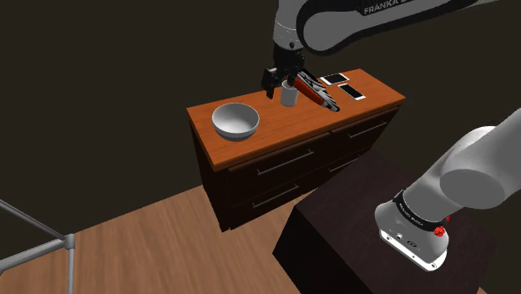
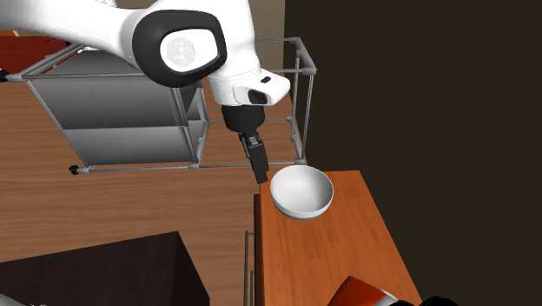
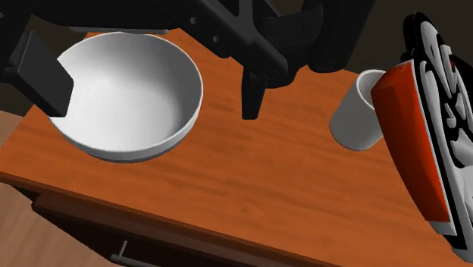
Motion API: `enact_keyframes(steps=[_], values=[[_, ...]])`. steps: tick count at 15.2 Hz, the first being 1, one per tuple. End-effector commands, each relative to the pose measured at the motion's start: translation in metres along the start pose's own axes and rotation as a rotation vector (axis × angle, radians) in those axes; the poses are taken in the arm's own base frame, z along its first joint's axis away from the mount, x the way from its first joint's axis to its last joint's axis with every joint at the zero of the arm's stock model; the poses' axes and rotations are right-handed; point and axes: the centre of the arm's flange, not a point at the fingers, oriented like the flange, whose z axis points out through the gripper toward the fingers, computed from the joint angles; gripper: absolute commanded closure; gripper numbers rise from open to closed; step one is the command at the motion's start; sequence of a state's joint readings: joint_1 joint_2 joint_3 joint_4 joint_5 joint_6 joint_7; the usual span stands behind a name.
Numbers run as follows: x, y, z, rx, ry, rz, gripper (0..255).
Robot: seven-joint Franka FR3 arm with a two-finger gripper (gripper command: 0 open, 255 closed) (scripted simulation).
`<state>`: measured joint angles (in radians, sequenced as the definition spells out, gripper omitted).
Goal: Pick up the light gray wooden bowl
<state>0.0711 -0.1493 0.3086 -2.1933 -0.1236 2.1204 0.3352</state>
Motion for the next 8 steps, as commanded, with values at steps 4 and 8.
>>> enact_keyframes(steps=[4,8], values=[[0.033,-0.045,0.037,-0.006,-0.002,0.000,0],[0.059,-0.080,0.068,-0.011,-0.004,-0.001,0]])
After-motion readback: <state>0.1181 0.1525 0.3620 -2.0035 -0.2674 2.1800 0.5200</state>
